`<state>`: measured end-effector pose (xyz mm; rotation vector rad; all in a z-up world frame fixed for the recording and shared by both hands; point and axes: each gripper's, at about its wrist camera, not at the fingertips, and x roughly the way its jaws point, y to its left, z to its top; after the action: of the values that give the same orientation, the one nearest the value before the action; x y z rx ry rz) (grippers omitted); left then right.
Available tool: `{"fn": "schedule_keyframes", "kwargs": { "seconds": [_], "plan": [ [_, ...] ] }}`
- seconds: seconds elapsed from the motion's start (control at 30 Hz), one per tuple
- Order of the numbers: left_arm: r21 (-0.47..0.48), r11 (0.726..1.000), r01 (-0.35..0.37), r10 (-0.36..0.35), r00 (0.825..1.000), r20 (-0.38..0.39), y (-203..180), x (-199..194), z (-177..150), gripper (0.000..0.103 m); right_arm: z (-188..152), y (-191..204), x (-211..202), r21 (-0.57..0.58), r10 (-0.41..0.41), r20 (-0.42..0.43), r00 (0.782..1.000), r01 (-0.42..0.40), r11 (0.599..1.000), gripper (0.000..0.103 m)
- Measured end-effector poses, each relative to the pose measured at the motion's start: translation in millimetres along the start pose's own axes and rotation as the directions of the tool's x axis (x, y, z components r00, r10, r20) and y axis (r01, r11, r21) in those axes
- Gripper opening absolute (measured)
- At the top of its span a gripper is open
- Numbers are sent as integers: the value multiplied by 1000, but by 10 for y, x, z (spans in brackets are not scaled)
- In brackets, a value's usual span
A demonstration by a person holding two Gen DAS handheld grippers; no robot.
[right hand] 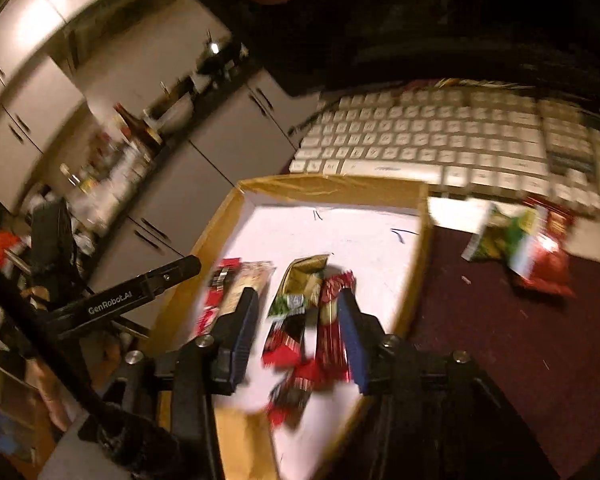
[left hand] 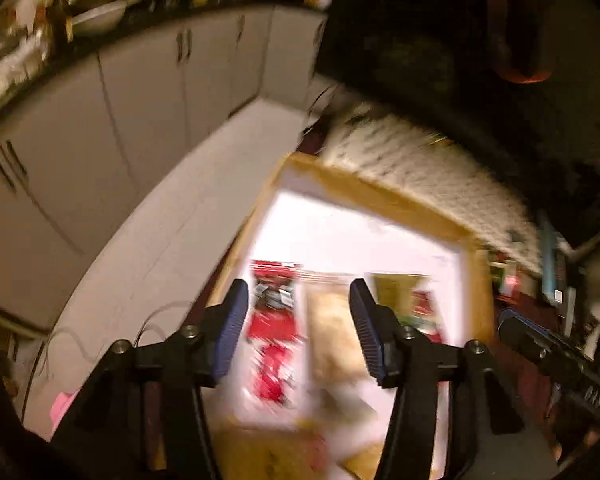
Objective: Organize snacks
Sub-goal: 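Grasp the dark red candy pack with the right tool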
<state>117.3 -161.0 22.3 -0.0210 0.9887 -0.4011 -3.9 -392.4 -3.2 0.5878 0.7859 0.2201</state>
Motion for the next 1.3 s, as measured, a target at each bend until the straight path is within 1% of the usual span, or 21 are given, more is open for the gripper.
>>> {"fn": "schedule_keyframes", "kwargs": {
  "seconds": [0.03, 0.07, 0.1, 0.13, 0.2, 0.27, 0.33, 0.4, 0.5, 0.57, 0.63, 0.73, 0.77, 0.8, 0.83, 0.9, 0.97, 1.03, 1.1, 1.17, 1.3],
  "plan": [
    [7, 1000, 24, -25, 999, 42, -76, -159, -111, 66, -64, -36, -134, -1, 9, 31, 999, -9, 1000, 51],
    [8, 999, 43, -43, 996, 76, -133, -266, -216, 73, -167, -98, -295, 7, 6, 69, 998, -6, 1000, 58],
    [10, 998, 62, -63, 991, 117, -219, -391, -391, 75, -242, -150, -380, 22, -5, 88, 996, 3, 1000, 60],
    [13, 997, 71, -72, 988, 133, -284, -441, -526, 77, -368, -245, -489, 50, -18, 104, 994, 13, 999, 60],
    [11, 996, 88, -89, 987, 135, -399, -474, -760, 77, -493, -380, -551, 79, -19, 98, 995, 12, 997, 60],
    [9, 992, 126, -126, 987, 104, -538, -439, -960, 77, -576, -531, -596, 120, -63, 92, 994, 52, 991, 60],
    [-10, 987, 160, -159, 984, 86, -615, -439, -1060, 77, -578, -666, -625, 138, -103, 80, 991, 92, 986, 61],
    [11, 985, 173, -173, 982, 79, -709, -460, -1091, 77, -551, -761, -642, 169, -118, 84, 990, 102, 980, 61],
    [41, 987, 157, -160, 984, 79, -836, -470, -1079, 77, -493, -889, -620, 208, -124, 76, 989, 106, 972, 61],
    [40, 984, 174, -176, 983, 52, -853, -460, -1093, 77, -461, -957, -601, 231, -130, 62, 990, 113, 966, 61],
    [35, 981, 190, -191, 981, 42, -854, -454, -1105, 77, -365, -1042, -529, 276, -158, 44, 987, 139, 951, 61],
    [50, 983, 175, -178, 983, 54, -867, -475, -1142, 77, -241, -1158, -476, 312, -182, 27, 983, 165, 936, 61],
    [50, 983, 179, -181, 982, 53, -868, -466, -1148, 77, -183, -1178, -440, 317, -196, 17, 980, 181, 931, 59],
    [46, 983, 180, -182, 982, 42, -867, -449, -1152, 77, -94, -1190, -390, 311, -222, 10, 975, 208, 927, 54],
    [40, 982, 186, -187, 982, 37, -856, -441, -1156, 77, -29, -1182, -344, 292, -255, -3, 967, 245, 924, 52],
    [25, 981, 192, -193, 981, 34, -830, -438, -1160, 77, 95, -1180, -261, 266, -286, -13, 958, 279, 923, 47],
    [19, 982, 188, -189, 981, 36, -815, -450, -1166, 77, 204, -1220, -179, 251, -323, -28, 946, 319, 914, 46],
    [16, 982, 190, -190, 981, 41, -795, -468, -1172, 77, 289, -1339, -102, 258, -348, -57, 936, 350, 900, 45],
    [13, 982, 188, -188, 981, 44, -778, -485, -1178, 77, 343, -1410, -28, 258, -360, -77, 930, 368, 894, 43],
    [11, 981, 193, -193, 980, 43, -760, -488, -1183, 77, 367, -1419, 40, 257, -342, -89, 936, 353, 900, 41],
    [5, 981, 194, -194, 980, 39, -743, -482, -1187, 77, 395, -1274, 161, 200, -377, -108, 920, 391, 898, 41]
  ]
}}
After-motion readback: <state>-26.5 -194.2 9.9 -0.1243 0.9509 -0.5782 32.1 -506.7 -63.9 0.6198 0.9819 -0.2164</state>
